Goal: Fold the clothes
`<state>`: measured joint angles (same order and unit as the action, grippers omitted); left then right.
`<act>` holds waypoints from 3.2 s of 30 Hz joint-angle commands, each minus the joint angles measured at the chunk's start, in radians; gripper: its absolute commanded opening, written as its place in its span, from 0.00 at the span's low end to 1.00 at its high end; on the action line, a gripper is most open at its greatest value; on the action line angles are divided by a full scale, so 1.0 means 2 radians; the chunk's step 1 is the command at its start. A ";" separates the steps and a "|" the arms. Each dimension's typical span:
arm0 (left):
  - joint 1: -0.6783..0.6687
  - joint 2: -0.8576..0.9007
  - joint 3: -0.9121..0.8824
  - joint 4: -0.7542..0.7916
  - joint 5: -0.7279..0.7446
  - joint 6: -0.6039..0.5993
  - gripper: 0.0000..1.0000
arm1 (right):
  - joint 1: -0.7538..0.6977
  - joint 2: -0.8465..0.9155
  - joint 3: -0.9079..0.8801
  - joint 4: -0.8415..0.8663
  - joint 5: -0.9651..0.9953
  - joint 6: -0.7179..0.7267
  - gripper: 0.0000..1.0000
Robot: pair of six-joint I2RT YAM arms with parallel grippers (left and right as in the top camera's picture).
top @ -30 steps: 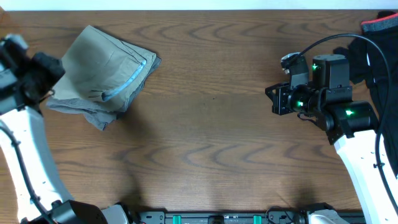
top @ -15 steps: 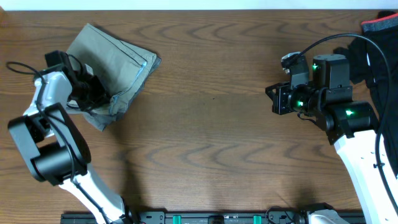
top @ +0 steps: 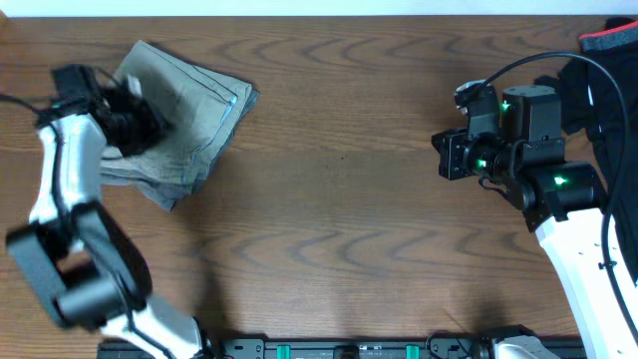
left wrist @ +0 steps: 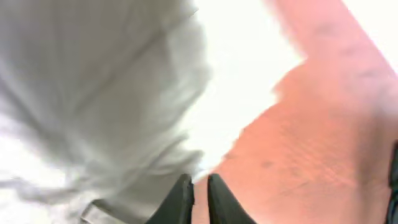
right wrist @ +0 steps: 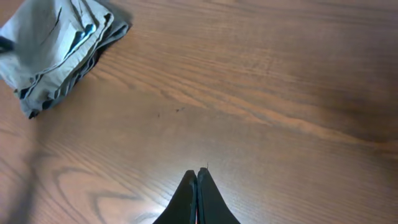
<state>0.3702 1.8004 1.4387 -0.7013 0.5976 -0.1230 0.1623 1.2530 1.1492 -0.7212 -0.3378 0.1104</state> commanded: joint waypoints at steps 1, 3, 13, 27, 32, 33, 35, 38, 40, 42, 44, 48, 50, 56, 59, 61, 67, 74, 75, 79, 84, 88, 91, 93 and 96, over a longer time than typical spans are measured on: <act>-0.010 -0.065 0.022 0.004 -0.057 -0.002 0.16 | 0.004 0.002 0.000 0.003 0.010 -0.002 0.01; -0.013 -0.076 0.022 0.004 -0.147 0.008 0.17 | 0.004 0.003 0.000 0.003 0.010 -0.002 0.01; -0.025 -0.002 0.004 0.003 -0.071 0.246 0.06 | 0.005 0.031 0.000 0.002 0.010 0.018 0.01; -0.088 0.172 0.003 0.085 -0.135 0.249 0.06 | 0.005 0.059 0.000 0.002 0.005 0.034 0.01; -0.089 0.234 0.003 0.166 -0.135 0.176 0.06 | 0.005 0.059 0.000 0.004 0.004 0.034 0.01; -0.089 0.243 0.003 0.183 -0.135 0.161 0.06 | 0.005 0.059 0.000 0.004 0.004 0.034 0.01; -0.089 0.259 0.003 0.221 -0.135 0.127 0.06 | 0.005 0.059 0.000 0.005 0.005 0.034 0.01; -0.089 0.271 0.003 0.252 -0.135 0.097 0.06 | 0.005 0.059 0.000 0.005 0.008 0.034 0.01; -0.089 0.270 0.004 0.257 -0.135 0.094 0.06 | 0.005 0.059 0.000 0.003 0.008 0.034 0.01; -0.088 0.266 0.006 0.252 -0.135 0.094 0.08 | 0.005 0.059 0.000 0.002 0.008 0.034 0.01; -0.088 0.251 0.009 0.237 -0.135 0.094 0.17 | 0.005 0.059 0.000 0.003 0.010 0.034 0.01; -0.088 0.176 0.009 0.194 -0.135 0.094 0.39 | 0.005 0.059 0.000 0.016 0.010 0.032 0.01; -0.088 0.121 0.009 0.174 -0.135 0.094 0.41 | 0.005 0.058 0.000 0.029 0.010 0.032 0.02; -0.088 -0.063 0.009 0.097 -0.136 0.096 0.56 | 0.005 0.045 0.000 0.090 -0.006 0.056 0.06; -0.088 -0.144 0.009 0.064 -0.139 0.097 0.67 | 0.005 0.032 0.000 0.129 -0.012 0.046 0.07; -0.088 -0.197 0.009 0.036 -0.143 0.097 0.70 | 0.005 0.023 0.000 0.156 -0.017 0.020 0.08; -0.088 -0.329 0.009 -0.065 -0.192 0.096 0.98 | 0.004 -0.025 0.001 0.187 -0.006 -0.070 0.17; -0.088 -0.411 0.009 -0.140 -0.204 0.096 0.98 | 0.004 -0.069 0.000 0.155 0.031 -0.075 0.99; -0.088 -0.419 0.009 -0.147 -0.204 0.096 0.98 | 0.004 -0.071 0.000 0.147 0.031 -0.075 0.99; -0.088 -0.438 0.009 -0.150 -0.204 0.096 0.98 | 0.004 -0.069 0.000 0.111 0.031 -0.075 0.99; -0.088 -0.440 0.009 -0.150 -0.204 0.096 0.98 | 0.004 -0.068 0.000 0.089 0.031 -0.075 0.99; -0.088 -0.439 0.009 -0.150 -0.204 0.096 0.98 | 0.004 -0.068 0.000 0.089 0.031 -0.075 0.99; -0.088 -0.439 0.009 -0.150 -0.204 0.096 0.98 | 0.004 -0.068 0.000 0.089 0.031 -0.075 0.99; -0.088 -0.439 0.009 -0.150 -0.204 0.096 0.98 | 0.004 -0.068 0.000 0.089 0.031 -0.075 0.99; -0.088 -0.437 0.009 -0.150 -0.204 0.096 0.98 | 0.004 -0.068 0.000 0.089 0.031 -0.075 0.99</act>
<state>0.1936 0.9257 1.4590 -0.9989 0.2020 0.0746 0.1623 1.1172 1.1488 -0.5419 -0.2859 -0.0200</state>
